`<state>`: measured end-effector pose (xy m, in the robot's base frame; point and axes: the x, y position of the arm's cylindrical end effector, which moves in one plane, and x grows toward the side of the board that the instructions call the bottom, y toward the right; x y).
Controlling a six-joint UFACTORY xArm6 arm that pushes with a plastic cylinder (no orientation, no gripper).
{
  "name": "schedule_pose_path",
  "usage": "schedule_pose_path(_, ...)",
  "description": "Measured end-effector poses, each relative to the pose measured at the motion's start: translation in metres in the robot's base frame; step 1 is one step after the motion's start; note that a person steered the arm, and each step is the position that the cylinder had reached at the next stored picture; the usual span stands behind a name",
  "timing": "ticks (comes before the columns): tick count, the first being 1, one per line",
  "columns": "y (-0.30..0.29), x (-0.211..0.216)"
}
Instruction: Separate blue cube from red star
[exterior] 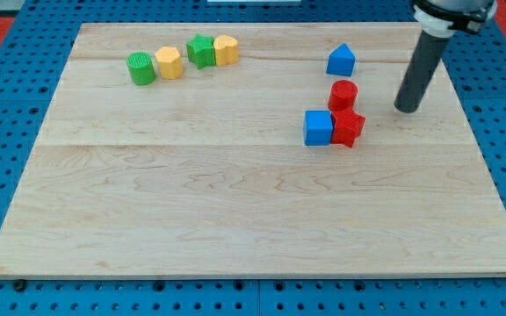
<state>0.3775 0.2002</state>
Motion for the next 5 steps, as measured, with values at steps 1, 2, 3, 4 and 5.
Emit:
schedule_pose_path(1,-0.062,-0.010)
schedule_pose_path(2,-0.121,-0.017)
schedule_pose_path(3,-0.136,-0.017)
schedule_pose_path(4,-0.115,-0.002)
schedule_pose_path(5,-0.093,0.002)
